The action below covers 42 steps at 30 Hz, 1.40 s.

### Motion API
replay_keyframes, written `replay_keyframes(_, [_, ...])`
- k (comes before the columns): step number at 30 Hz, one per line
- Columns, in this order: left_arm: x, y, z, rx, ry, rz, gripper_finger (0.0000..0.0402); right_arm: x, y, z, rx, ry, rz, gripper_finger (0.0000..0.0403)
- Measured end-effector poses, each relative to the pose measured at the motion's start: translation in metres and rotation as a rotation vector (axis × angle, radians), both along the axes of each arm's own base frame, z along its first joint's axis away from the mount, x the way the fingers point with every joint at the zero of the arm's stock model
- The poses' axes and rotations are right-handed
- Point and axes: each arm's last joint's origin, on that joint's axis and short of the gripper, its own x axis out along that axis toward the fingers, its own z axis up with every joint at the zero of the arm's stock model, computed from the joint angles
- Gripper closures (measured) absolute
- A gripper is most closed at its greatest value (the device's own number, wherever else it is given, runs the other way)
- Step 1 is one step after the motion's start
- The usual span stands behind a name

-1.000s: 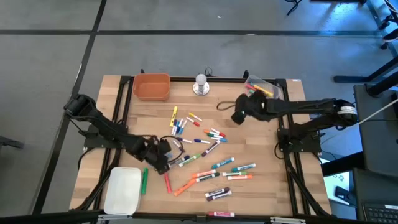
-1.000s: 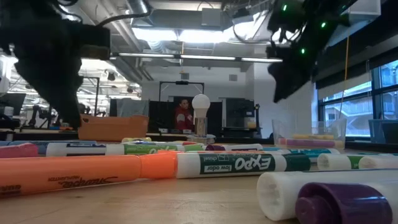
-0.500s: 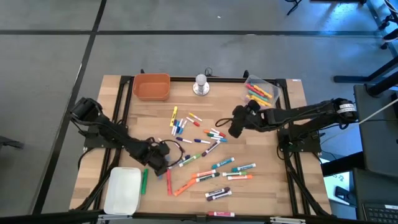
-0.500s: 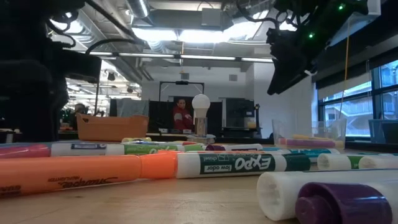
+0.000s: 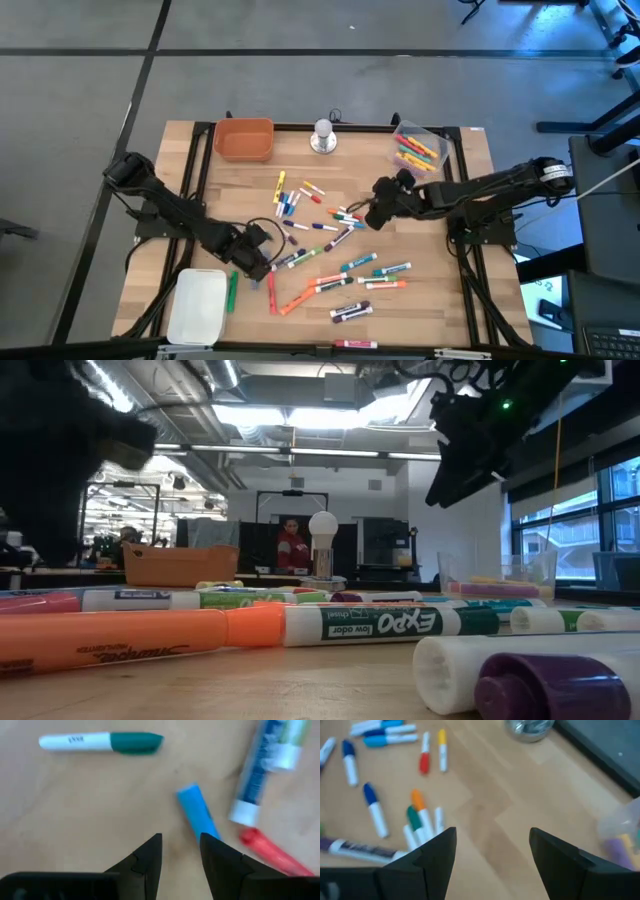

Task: Pick & Place Markers
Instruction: Put the large green highlighter pen into the transparent bin

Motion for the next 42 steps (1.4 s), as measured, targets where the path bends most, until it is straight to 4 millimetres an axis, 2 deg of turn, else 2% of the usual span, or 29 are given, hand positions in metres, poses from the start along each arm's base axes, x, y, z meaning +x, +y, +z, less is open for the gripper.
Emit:
replay_keyframes(6, [-0.012,-0.009,0.006,0.043,0.048,0.042,0.0274,0.011,0.026,-0.017,0.021,0.010,0.060,0.0152])
replay_keyframes(13, [-0.014,-0.012,0.007,-0.121,0.168,0.038,0.0257,0.026,0.044,-0.035,0.075,-0.004,0.135,0.0152])
replay_keyframes(16, [-0.015,-0.013,0.005,-0.128,0.187,0.012,0.0245,0.028,0.048,-0.038,0.085,0.000,0.152,0.0152])
replay_keyframes(22, [-0.019,-0.013,-0.013,-0.127,0.286,0.029,0.0208,0.028,0.050,-0.039,0.077,-0.007,0.148,0.0152])
replay_keyframes(27, [-0.014,-0.012,-0.020,-0.177,0.328,0.054,0.0193,0.028,0.050,-0.039,0.064,0.003,0.162,0.0152])
replay_keyframes(33, [-0.013,-0.014,-0.020,-0.218,0.338,0.064,0.0205,0.028,0.050,-0.039,0.057,0.004,0.162,0.0152])
replay_keyframes(42, [-0.015,-0.016,-0.021,-0.205,0.344,0.059,0.0258,0.028,0.049,-0.039,0.030,-0.003,0.143,0.0152])
